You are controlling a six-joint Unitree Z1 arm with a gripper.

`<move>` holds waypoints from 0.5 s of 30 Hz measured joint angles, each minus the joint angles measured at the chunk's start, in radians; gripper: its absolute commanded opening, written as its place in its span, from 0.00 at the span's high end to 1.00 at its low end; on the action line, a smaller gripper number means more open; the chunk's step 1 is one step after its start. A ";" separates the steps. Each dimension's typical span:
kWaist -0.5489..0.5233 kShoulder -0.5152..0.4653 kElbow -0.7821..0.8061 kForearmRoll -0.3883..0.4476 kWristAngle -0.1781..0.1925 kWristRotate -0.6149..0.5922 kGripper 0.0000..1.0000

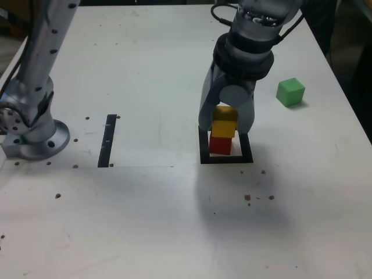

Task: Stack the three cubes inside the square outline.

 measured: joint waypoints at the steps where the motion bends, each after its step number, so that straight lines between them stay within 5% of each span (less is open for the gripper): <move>1: 0.001 0.000 0.000 0.000 0.001 0.000 0.82; 15: 0.004 0.000 0.000 0.000 0.012 0.002 0.79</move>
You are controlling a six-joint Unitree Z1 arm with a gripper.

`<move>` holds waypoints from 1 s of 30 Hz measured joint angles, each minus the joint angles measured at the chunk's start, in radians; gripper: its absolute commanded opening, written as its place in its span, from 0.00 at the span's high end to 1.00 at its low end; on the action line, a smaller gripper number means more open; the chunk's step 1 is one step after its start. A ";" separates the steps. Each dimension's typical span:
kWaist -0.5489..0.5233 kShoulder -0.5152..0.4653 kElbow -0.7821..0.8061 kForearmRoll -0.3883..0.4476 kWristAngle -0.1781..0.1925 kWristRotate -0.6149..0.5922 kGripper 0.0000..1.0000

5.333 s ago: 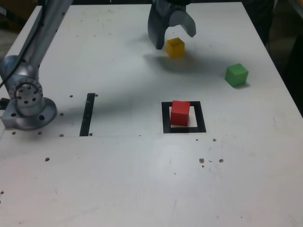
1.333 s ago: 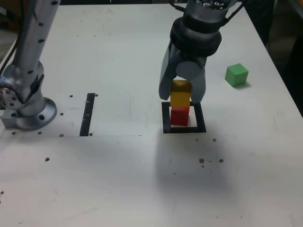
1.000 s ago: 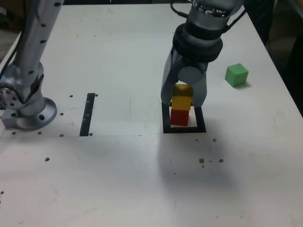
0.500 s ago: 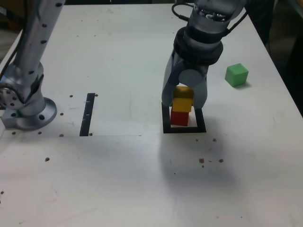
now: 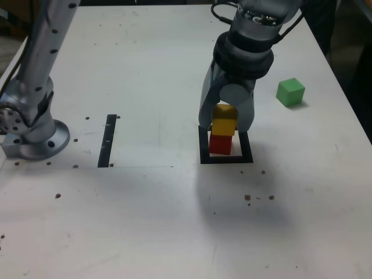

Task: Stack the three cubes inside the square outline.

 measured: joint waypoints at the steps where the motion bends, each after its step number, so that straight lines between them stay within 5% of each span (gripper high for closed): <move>1: 0.000 0.000 0.000 0.000 0.000 0.001 0.78; 20: 0.018 0.030 -0.002 -0.002 -0.010 0.037 0.12; 30: 0.018 -0.003 -0.003 0.057 0.049 0.034 0.01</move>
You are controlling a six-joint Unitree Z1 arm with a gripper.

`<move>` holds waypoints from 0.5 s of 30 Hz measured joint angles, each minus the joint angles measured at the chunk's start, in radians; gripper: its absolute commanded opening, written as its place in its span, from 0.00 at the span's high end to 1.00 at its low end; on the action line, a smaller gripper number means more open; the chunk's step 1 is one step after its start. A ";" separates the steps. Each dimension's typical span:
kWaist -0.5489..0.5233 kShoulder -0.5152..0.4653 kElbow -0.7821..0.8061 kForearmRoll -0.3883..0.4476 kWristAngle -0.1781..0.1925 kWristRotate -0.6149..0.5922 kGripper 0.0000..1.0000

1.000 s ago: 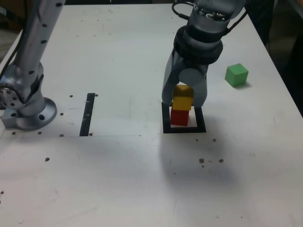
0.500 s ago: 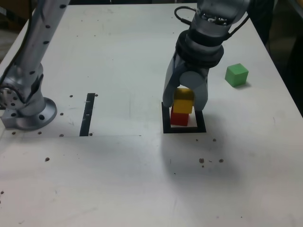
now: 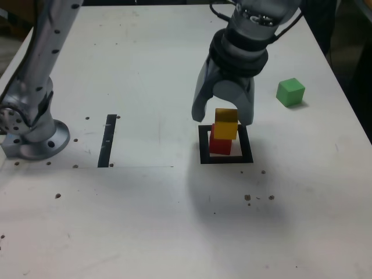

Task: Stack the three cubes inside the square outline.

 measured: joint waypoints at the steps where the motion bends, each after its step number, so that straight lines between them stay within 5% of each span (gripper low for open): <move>1: 0.000 -0.014 -0.001 0.004 0.019 0.007 0.01; 8: 0.018 -0.094 -0.082 0.021 0.128 0.161 0.01; 15: 0.087 -0.030 -0.156 0.030 0.108 0.283 0.01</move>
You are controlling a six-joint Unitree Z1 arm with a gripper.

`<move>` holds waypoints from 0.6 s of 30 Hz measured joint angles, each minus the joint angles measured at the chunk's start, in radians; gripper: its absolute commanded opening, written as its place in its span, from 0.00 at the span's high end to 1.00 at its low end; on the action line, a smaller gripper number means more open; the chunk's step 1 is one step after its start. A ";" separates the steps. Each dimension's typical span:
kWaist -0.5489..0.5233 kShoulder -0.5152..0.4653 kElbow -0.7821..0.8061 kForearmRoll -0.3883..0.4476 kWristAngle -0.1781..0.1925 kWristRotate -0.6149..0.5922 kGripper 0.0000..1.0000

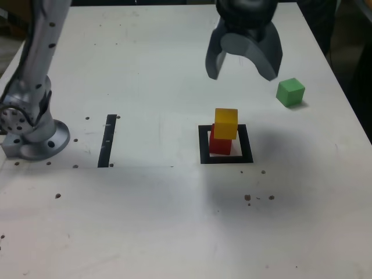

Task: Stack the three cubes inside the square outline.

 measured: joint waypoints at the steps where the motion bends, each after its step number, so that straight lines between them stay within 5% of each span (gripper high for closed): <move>1: 0.002 0.018 -0.016 0.000 0.004 0.028 0.01; 7: 0.019 0.082 -0.130 -0.001 0.067 0.189 0.01; 18: 0.085 0.121 -0.280 0.004 0.068 0.543 0.01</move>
